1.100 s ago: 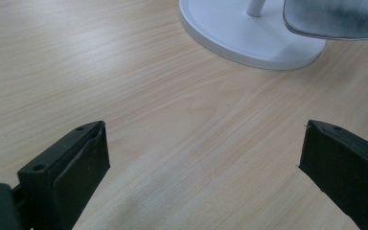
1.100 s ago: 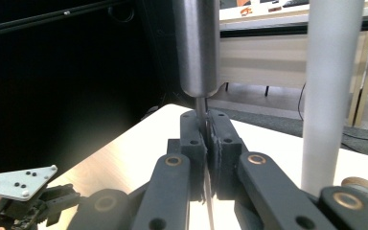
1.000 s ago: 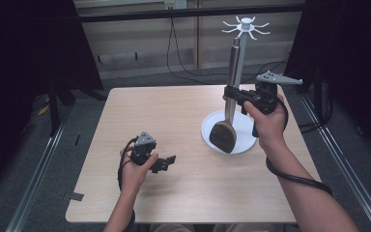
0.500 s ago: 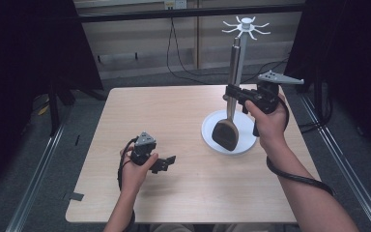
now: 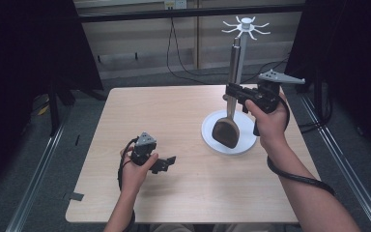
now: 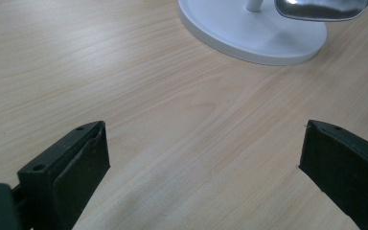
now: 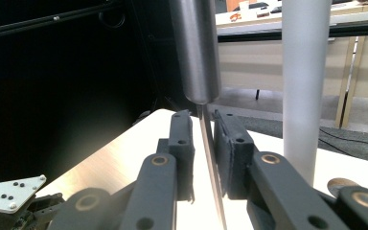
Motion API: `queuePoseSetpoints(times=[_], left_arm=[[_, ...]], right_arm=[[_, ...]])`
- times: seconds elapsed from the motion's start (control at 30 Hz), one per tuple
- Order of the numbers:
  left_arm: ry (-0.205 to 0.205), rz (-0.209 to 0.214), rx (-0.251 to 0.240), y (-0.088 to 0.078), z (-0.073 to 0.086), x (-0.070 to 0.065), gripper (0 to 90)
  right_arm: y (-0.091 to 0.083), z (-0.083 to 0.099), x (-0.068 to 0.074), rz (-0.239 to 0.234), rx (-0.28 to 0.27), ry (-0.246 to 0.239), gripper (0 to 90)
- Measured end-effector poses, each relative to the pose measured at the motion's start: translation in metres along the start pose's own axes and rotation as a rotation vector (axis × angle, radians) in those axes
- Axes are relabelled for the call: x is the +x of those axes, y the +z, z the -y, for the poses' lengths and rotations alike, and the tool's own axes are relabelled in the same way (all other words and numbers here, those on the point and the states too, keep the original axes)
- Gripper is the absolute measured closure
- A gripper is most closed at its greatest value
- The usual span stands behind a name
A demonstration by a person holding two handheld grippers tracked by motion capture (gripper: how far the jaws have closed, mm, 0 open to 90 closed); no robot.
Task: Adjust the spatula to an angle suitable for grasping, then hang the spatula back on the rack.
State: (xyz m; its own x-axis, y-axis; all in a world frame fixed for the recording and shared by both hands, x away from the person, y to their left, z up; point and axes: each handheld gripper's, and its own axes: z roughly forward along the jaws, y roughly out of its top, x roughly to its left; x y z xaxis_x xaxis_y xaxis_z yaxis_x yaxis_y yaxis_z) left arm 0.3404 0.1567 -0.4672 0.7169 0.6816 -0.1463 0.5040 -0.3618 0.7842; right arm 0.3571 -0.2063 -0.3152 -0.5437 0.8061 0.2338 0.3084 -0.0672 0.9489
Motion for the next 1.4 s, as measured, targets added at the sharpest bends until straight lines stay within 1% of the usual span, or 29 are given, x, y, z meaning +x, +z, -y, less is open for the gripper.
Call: queuePoseSetpoints(times=[0.17,0.2,0.3,0.47,0.57,0.73,0.8,0.87,0.97,1.03,1.13,1.2,1.3,1.4], left_arm=[[-0.001,0.002,-0.001,0.0,0.0,0.0,2.8],[0.003,0.002,-0.001,0.0,0.0,0.0,2.8],[0.004,0.007,0.0,0.001,0.0,-0.001,2.8],[0.003,0.0,-0.003,0.0,0.0,0.0,2.8],[0.004,0.001,-0.002,0.0,0.0,0.0,2.8],[0.006,0.004,-0.003,0.0,-0.001,-0.001,2.8],[0.006,0.005,-0.004,0.0,0.0,0.0,2.8],[0.003,0.002,0.002,0.0,0.0,0.0,2.8],[0.0,0.0,-0.002,0.0,0.0,0.0,2.8],[0.011,0.002,-0.001,0.0,-0.001,0.0,2.8],[0.005,0.005,-0.003,0.0,-0.001,-0.001,2.8],[0.007,0.001,-0.001,0.0,-0.001,-0.001,2.8],[0.009,0.009,-0.001,0.001,-0.001,-0.001,2.8],[0.007,0.005,0.003,0.002,-0.001,-0.002,2.8]], right_arm=[[0.0,-0.001,0.0,0.008,0.006,-0.006,71.5],[0.0,-0.001,0.0,0.009,0.005,-0.004,70.8],[0.001,0.0,0.001,0.02,0.008,-0.011,66.5],[0.001,0.002,0.001,0.033,0.017,-0.011,58.7],[0.0,0.003,0.001,0.035,0.016,-0.012,54.7],[0.0,0.004,0.001,0.036,0.019,-0.007,51.1],[0.0,0.004,0.002,0.037,0.021,-0.008,48.0],[-0.001,0.005,0.004,0.035,0.026,-0.014,44.5],[-0.003,0.005,0.005,0.033,0.035,-0.025,38.8],[-0.005,0.006,0.006,0.029,0.031,-0.032,35.4],[-0.007,0.007,0.008,0.038,0.05,-0.061,31.3],[-0.009,0.008,0.008,0.028,0.052,-0.057,29.9],[-0.011,0.01,0.008,0.034,0.061,-0.058,27.5],[-0.012,0.013,0.005,0.037,0.068,-0.053,24.6]])
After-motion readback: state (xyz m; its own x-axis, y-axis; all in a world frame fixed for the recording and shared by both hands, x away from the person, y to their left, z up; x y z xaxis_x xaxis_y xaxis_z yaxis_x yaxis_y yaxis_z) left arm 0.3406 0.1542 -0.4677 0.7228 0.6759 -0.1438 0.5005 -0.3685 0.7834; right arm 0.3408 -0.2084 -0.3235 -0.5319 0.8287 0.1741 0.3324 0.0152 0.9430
